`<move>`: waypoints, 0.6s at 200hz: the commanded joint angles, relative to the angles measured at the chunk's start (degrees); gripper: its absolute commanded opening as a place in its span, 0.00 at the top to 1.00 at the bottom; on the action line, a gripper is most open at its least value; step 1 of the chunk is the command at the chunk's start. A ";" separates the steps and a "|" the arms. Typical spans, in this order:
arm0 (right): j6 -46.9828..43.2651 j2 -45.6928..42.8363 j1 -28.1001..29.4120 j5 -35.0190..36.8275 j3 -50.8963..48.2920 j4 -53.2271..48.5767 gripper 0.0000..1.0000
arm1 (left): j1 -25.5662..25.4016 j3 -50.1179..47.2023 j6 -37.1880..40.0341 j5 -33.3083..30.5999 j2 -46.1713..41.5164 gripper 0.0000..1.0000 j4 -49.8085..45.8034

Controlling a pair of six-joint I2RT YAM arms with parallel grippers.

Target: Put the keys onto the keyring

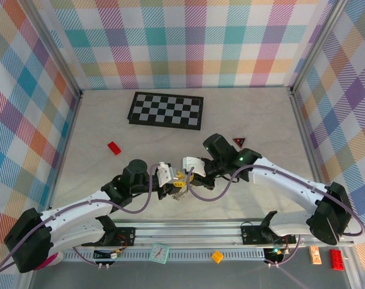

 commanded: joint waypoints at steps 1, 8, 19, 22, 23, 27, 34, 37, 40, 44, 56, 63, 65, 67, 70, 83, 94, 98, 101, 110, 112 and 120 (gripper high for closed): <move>-2.83 0.77 1.04 0.35 2.60 -3.61 1.00 | -0.42 2.28 1.89 0.93 0.28 0.75 -1.85; -2.93 0.98 1.19 0.37 2.79 -3.82 1.00 | -0.44 2.52 1.94 1.07 0.42 0.77 -2.10; -3.01 1.17 1.38 0.33 3.13 -3.95 1.00 | -0.39 2.76 2.07 1.35 0.74 0.79 -2.40; -3.08 1.23 1.45 0.31 3.21 -3.92 1.00 | -0.42 2.85 2.11 1.39 0.83 0.80 -2.49; -3.09 1.24 1.51 0.24 3.22 -3.93 1.00 | -0.44 2.85 2.16 1.41 0.84 0.80 -2.54; -3.12 1.32 1.56 0.11 3.35 -3.88 1.00 | -0.44 2.99 2.20 1.45 1.00 0.81 -2.60; -3.10 1.43 1.81 -0.04 3.56 -3.77 1.00 | -0.42 3.12 2.29 1.63 1.24 0.82 -2.76; -3.10 1.52 1.83 -0.15 3.58 -3.67 1.00 | -0.42 3.19 2.37 1.72 1.41 0.83 -2.84; -3.03 1.52 1.91 -0.30 3.71 -3.61 1.00 | -0.37 3.34 2.38 1.70 1.51 0.83 -2.86; -3.02 1.57 1.98 -0.46 3.68 -3.52 1.00 | -0.41 3.37 2.38 1.74 1.68 0.83 -2.86; -2.53 1.61 2.10 -1.41 3.74 -2.90 1.00 | -0.37 3.56 2.51 1.93 1.98 0.85 -2.90; -2.12 1.53 2.18 -1.94 3.63 -2.42 1.00 | -0.41 3.64 2.60 2.05 2.07 0.88 -2.93; -2.02 1.52 2.18 -2.03 3.60 -2.28 1.00 | -0.40 3.65 2.61 2.05 2.13 0.88 -2.90; -1.87 1.45 2.18 -2.20 3.52 -2.12 1.00 | -0.42 3.65 2.57 2.13 2.14 0.89 -2.94; -1.61 1.31 2.18 -2.31 3.38 -1.89 1.00 | -0.38 3.65 2.62 2.18 2.11 0.90 -2.95; -0.42 0.38 2.10 -2.84 2.25 -0.11 1.00 | -0.43 3.65 2.73 2.33 1.95 0.95 -3.17; 1.04 -0.78 1.77 -3.26 0.70 1.94 1.00 | -0.38 3.52 2.82 2.40 1.80 1.00 -3.39; 1.66 -1.48 1.48 -3.58 0.02 2.73 1.00 | -0.37 3.41 2.82 2.44 1.60 1.00 -3.32; 2.10 -1.92 1.23 -3.91 -0.45 3.27 1.00 | -0.40 3.28 2.84 2.48 1.50 1.00 -3.26; 3.74 -3.21 0.11 -4.92 -1.95 5.03 0.95 | -0.41 2.89 2.69 2.49 1.17 1.00 -2.94; 4.08 -3.51 -0.12 -5.10 -2.37 5.51 0.92 | -0.42 2.78 2.65 2.49 1.13 1.00 -2.77; 5.62 -4.81 -1.35 -6.20 -4.18 7.39 0.84 | -0.39 2.18 2.32 2.40 0.82 1.00 -1.80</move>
